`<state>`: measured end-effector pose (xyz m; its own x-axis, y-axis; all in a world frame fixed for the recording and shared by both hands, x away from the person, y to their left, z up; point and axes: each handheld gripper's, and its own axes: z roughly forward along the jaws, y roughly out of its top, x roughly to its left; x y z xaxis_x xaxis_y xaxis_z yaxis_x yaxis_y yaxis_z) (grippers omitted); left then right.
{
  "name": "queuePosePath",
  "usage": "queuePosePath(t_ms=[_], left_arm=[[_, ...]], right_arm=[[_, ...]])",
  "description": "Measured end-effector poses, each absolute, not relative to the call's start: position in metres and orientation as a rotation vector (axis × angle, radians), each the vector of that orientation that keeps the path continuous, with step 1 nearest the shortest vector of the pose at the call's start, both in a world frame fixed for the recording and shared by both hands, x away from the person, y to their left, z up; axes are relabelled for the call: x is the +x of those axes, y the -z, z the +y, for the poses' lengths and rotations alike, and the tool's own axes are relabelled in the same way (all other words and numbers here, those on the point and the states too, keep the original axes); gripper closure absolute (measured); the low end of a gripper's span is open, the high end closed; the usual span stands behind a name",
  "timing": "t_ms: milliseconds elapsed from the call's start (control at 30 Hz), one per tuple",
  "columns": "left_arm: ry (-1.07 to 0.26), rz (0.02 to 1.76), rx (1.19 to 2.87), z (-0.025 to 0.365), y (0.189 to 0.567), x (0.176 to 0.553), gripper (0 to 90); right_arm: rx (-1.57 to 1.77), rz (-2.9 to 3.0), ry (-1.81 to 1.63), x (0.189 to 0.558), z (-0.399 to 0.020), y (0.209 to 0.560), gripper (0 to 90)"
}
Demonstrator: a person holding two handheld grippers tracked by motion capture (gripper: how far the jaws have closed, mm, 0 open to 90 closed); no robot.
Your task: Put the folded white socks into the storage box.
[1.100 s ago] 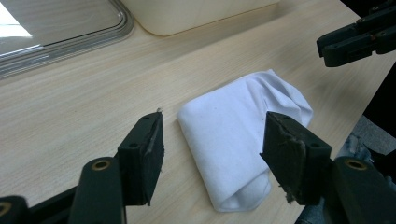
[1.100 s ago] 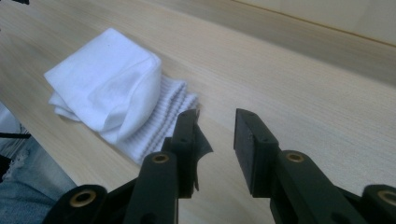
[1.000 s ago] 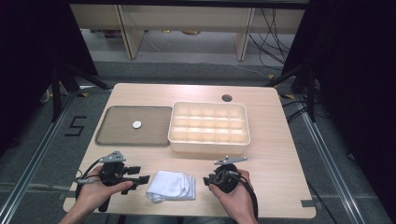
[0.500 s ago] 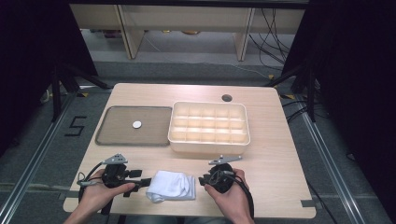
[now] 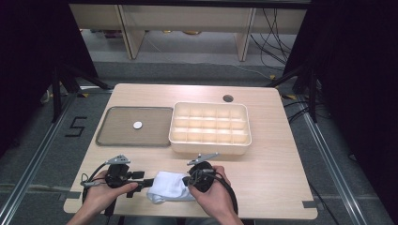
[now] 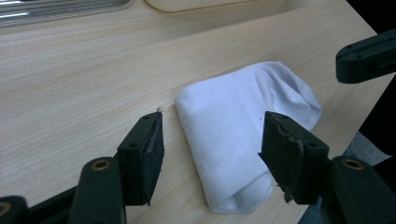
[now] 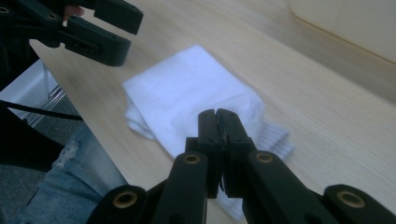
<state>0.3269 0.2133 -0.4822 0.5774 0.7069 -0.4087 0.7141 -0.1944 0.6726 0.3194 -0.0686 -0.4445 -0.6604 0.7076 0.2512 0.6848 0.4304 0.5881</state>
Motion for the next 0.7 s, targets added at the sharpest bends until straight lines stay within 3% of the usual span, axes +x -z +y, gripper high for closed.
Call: queuePosePath(t_ms=[700], left_arm=[[0.007,1.157,1.953,0.209,0.483,0.331,39.3]], right_arm=[[1.190,2.769,-0.980,0.322,-0.026,0.458,90.0]])
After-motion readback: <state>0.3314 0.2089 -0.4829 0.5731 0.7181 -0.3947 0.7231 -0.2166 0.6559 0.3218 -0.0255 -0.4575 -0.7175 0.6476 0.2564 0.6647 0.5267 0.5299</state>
